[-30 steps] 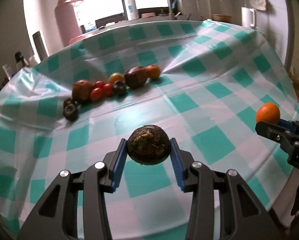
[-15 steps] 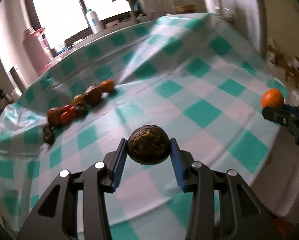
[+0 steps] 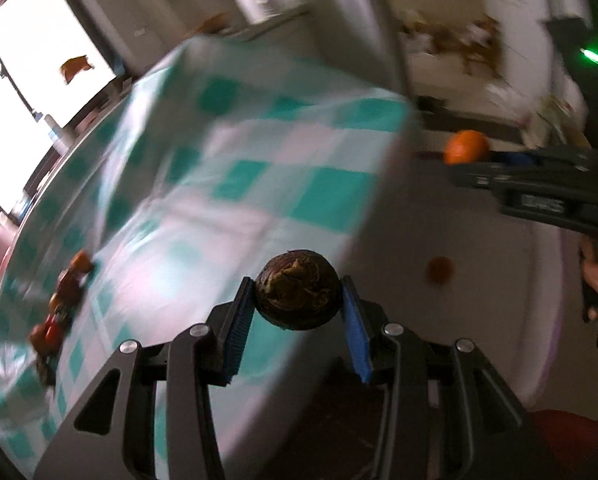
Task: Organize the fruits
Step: 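Lift the orange and dark fruit and carry both toward the white box, then open the right tool to drop the orange while the left tool releases the dark fruit, then move both open tools back over the fruit cluster on the table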
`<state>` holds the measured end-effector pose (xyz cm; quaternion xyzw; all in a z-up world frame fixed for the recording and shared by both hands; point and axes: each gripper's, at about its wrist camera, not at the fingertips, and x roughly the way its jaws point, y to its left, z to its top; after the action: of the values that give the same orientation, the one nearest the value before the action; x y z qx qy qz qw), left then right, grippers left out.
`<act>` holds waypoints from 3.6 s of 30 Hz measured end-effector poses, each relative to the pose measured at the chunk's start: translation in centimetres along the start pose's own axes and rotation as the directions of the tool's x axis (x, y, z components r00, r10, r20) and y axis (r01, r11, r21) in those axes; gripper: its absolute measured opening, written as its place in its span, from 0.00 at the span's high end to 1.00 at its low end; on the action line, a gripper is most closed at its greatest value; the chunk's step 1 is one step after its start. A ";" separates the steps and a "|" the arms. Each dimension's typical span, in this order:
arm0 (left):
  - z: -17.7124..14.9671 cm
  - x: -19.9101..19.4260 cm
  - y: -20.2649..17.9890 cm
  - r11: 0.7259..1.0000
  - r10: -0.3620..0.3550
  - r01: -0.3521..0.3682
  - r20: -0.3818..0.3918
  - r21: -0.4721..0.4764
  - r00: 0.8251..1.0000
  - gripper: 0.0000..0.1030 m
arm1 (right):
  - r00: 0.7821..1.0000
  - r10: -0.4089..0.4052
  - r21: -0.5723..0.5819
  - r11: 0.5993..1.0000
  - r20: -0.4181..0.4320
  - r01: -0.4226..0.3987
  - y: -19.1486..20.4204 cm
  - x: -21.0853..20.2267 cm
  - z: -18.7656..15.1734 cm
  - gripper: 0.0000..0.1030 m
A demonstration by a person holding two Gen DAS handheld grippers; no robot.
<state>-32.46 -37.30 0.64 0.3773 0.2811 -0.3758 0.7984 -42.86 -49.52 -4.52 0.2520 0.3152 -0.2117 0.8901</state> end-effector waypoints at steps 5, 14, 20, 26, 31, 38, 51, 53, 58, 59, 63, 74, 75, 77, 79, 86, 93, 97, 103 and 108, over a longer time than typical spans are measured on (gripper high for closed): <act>0.1 2.0 -3.9 0.994 -0.056 0.059 -0.043 0.090 0.998 0.58 | 0.994 -0.073 0.000 0.997 -0.084 0.073 -2.0 2.7 -0.9 0.60; -1.9 8.4 -8.1 0.972 -0.143 0.174 -0.190 0.156 0.971 0.58 | 0.936 -0.229 -0.138 0.970 -0.267 0.198 -2.7 9.7 -1.4 0.60; -3.5 12.1 -10.1 0.956 -0.177 0.235 -0.291 0.175 0.940 0.58 | 0.885 -0.302 -0.202 0.949 -0.354 0.243 -3.8 13.0 -2.7 0.60; -4.3 14.3 -11.1 0.944 -0.209 0.283 -0.359 0.169 0.910 0.58 | 0.872 -0.312 -0.215 0.945 -0.377 0.246 -3.8 13.6 -3.3 0.60; -4.3 15.2 -11.7 0.940 -0.204 0.287 -0.373 0.184 0.905 0.58 | 0.865 -0.325 -0.237 0.939 -0.383 0.248 -3.6 14.0 -3.8 0.60; -4.1 15.3 -12.1 0.941 -0.205 0.287 -0.376 0.177 0.904 0.57 | 0.859 -0.327 -0.222 0.941 -0.394 0.256 -3.5 14.0 -3.8 0.59; -4.3 13.4 -12.3 0.949 -0.194 0.265 -0.347 0.170 0.918 0.39 | 0.864 -0.329 -0.206 0.941 -0.382 0.268 -3.6 13.9 -3.6 0.39; -4.4 12.9 -12.0 0.950 -0.197 0.264 -0.335 0.168 0.921 0.39 | 0.865 -0.327 -0.202 0.942 -0.380 0.267 -3.5 13.7 -3.6 0.39; -4.0 10.5 -11.3 0.943 -0.233 0.285 -0.271 0.172 0.934 0.38 | 0.890 -0.310 -0.159 0.949 -0.334 0.271 -3.6 11.3 -2.7 0.37; -3.8 9.5 -10.8 0.938 -0.256 0.301 -0.244 0.174 0.935 0.36 | 0.897 -0.309 -0.149 0.950 -0.317 0.275 -3.5 10.5 -2.4 0.35; -3.2 3.3 -8.4 0.930 -0.315 0.311 -0.015 0.196 0.949 0.19 | 0.925 -0.321 -0.116 0.946 -0.203 0.302 -2.8 6.0 0.0 0.33; -9.2 -5.3 10.6 0.976 0.073 -0.015 0.263 -0.217 0.962 0.04 | 0.996 0.029 -0.331 0.944 0.080 -0.001 15.1 -0.3 4.9 0.15; -10.6 -5.5 13.5 0.953 0.115 -0.039 0.239 -0.301 0.964 0.03 | 0.996 0.074 -0.367 0.929 0.055 -0.049 17.6 0.4 4.7 0.15; -12.2 -5.6 18.1 0.906 0.176 -0.084 0.189 -0.415 0.966 0.02 | 0.992 0.129 -0.411 0.904 -0.003 -0.119 21.5 2.0 4.4 0.15; -14.0 -5.3 22.7 0.848 0.237 -0.142 0.126 -0.511 0.963 0.02 | 0.983 0.175 -0.454 0.872 -0.061 -0.183 25.6 3.7 3.7 0.15; -20.8 -3.6 36.0 0.631 0.329 -0.331 -0.144 -0.702 0.933 0.02 | 0.969 0.204 -0.590 0.769 -0.142 -0.249 37.3 8.4 2.3 0.16; -24.4 -0.4 43.8 0.470 0.294 -0.414 -0.304 -0.779 0.906 0.02 | 0.964 0.188 -0.537 0.802 -0.187 -0.261 43.2 16.5 5.5 0.16; -25.9 0.6 45.1 0.412 0.284 -0.420 -0.324 -0.809 0.903 0.02 | 0.969 0.159 -0.561 0.793 -0.188 -0.239 45.6 19.7 7.1 0.17; -27.4 1.0 45.8 0.386 0.249 -0.402 -0.326 -0.830 0.912 0.02 | 0.977 0.091 -0.576 0.795 -0.195 -0.189 47.6 24.2 9.7 0.32; -28.0 0.9 45.6 0.383 0.225 -0.371 -0.304 -0.846 0.926 0.02 | 0.969 0.081 -0.586 0.783 -0.235 -0.208 49.2 26.9 10.9 0.35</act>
<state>0.46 4.84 2.20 -0.0306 0.4179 0.0061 0.9080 7.64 -23.16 0.35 -0.0030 0.4324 -0.0045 0.9017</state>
